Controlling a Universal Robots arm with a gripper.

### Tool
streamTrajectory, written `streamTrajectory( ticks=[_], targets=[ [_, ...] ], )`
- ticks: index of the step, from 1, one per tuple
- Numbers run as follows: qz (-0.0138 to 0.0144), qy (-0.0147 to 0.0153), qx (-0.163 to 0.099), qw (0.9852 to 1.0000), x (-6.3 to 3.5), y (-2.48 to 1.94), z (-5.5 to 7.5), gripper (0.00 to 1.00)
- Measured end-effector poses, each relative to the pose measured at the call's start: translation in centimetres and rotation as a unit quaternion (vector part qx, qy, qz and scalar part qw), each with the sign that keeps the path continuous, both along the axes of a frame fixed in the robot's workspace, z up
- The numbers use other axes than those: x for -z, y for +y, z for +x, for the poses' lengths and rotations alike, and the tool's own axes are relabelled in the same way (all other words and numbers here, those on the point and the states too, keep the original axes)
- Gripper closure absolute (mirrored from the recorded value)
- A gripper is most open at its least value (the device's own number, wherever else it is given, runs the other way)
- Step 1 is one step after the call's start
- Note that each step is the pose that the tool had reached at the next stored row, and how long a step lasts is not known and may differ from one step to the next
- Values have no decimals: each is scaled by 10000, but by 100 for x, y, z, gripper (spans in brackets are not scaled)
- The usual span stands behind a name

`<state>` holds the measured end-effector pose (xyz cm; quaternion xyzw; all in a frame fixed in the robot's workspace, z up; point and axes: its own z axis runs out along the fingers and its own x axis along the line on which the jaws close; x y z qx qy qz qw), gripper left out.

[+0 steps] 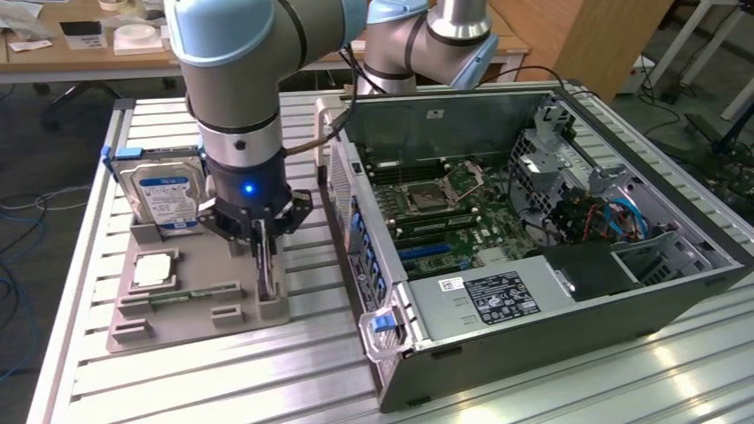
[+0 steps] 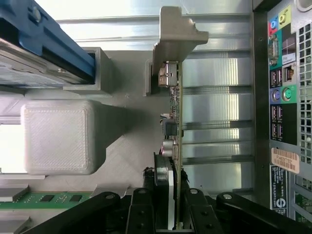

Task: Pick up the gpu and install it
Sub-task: 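Pick up the gpu and move the gpu toward the slot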

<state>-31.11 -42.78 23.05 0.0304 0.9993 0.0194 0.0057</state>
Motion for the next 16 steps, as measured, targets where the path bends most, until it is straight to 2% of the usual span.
streamTrajectory(
  ticks=[11,16],
  targets=[
    [0,1,0,10000,-126,0,0,72],
    [-1,1,0,10000,-218,0,0,72]
  ],
)
